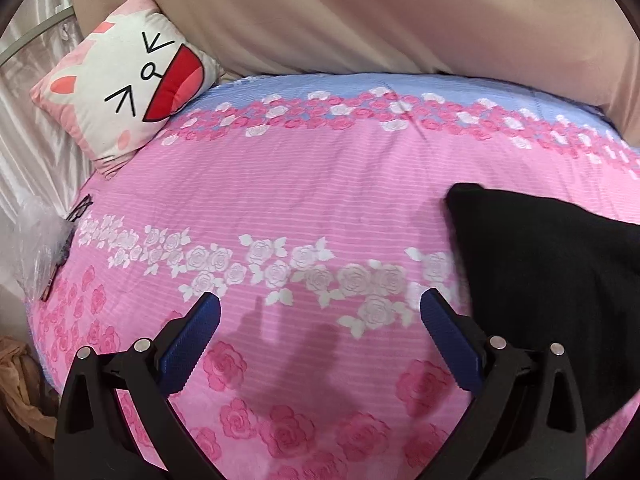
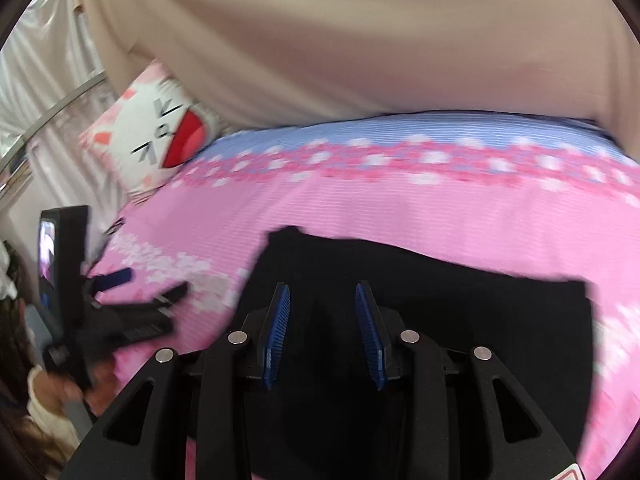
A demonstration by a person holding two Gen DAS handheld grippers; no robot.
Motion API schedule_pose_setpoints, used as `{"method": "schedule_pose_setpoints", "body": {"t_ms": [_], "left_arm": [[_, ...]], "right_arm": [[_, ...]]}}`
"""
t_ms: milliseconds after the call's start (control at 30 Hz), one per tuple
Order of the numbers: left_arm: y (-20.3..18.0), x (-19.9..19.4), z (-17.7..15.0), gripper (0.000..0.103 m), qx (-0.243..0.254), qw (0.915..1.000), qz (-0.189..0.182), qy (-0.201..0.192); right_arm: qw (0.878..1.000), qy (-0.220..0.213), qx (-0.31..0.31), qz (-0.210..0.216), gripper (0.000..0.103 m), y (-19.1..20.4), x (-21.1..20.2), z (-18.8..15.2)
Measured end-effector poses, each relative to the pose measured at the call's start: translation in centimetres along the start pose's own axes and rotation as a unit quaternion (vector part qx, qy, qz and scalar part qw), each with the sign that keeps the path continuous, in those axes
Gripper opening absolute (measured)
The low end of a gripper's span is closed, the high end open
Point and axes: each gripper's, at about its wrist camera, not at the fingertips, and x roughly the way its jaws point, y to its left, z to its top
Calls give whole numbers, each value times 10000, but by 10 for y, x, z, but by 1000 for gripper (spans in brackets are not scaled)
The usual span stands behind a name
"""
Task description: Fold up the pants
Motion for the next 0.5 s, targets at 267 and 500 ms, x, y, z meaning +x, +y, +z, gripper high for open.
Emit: {"method": "schedule_pose_setpoints", "body": {"t_ms": [267,500], "left_arm": [[-58,-26,-15,98,425,9951,-886,83],[-105,-21,-38,98,993,9942,-407,4]], "right_arm": [[9924,173,827,-895,36,-88,-41,-55],[9913,100,1267,-332,36,-115,-44,-73]]}}
